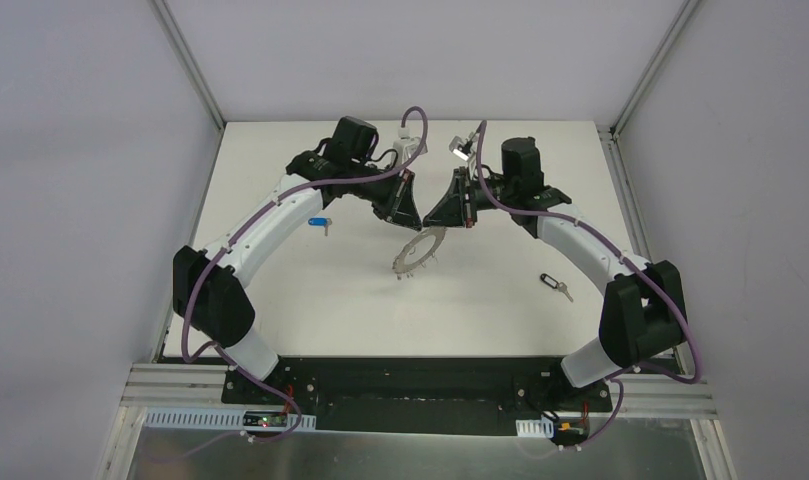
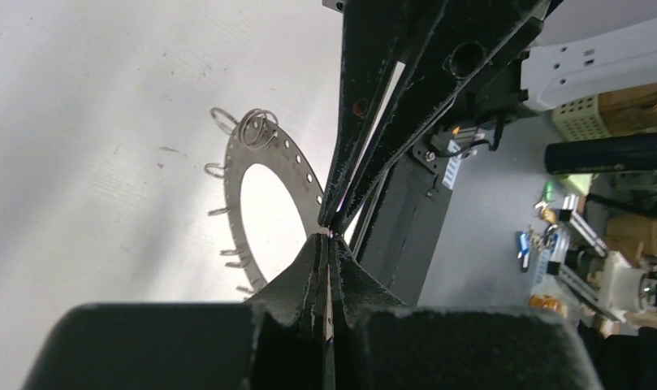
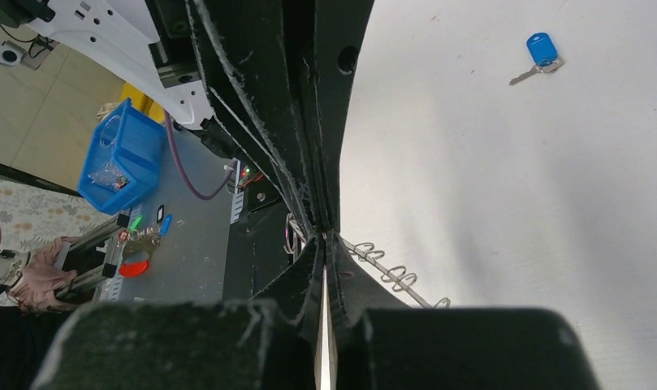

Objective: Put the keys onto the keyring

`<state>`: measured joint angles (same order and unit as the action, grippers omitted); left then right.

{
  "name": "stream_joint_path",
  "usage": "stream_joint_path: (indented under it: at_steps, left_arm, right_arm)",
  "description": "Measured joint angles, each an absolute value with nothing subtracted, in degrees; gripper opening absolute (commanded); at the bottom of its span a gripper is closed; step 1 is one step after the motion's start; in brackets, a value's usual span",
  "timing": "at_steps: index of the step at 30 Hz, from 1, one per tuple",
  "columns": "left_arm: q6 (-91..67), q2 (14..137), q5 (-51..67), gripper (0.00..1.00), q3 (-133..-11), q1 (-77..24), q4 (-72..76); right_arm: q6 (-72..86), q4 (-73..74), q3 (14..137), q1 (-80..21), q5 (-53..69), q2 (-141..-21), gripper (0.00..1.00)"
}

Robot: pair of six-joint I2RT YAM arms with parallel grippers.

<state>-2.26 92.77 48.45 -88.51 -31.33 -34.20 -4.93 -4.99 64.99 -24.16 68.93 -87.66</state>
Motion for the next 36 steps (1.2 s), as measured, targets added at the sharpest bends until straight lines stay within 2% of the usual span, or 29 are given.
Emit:
stream_joint_path:
  at_steps: [9,16,26,36]
  left_arm:
    - [-14.9,92.8,53.5,0.00,-82.8,-29.4,-22.7]
    - [-20.6,92.8,54.0,0.00,-81.4,-29.1,-19.4]
    - [-28.9,92.8,55.2,0.00,-79.7,-29.1,-12.9]
    - [-33.8,92.8,55.4,0.00,-76.9,-29.1,-6.7]
  right_arm:
    - [-5.0,-1.8,66.3,-23.0,66.7,-87.7,0.00]
    - [-5.0,-1.1,66.5,-22.3,66.5,-87.6,0.00]
    - [-3.7,0.3,67.2,-20.3,66.2,-86.6,0.33]
    - [-3.6,2.7,67.3,-17.7,65.8,-83.0,0.34]
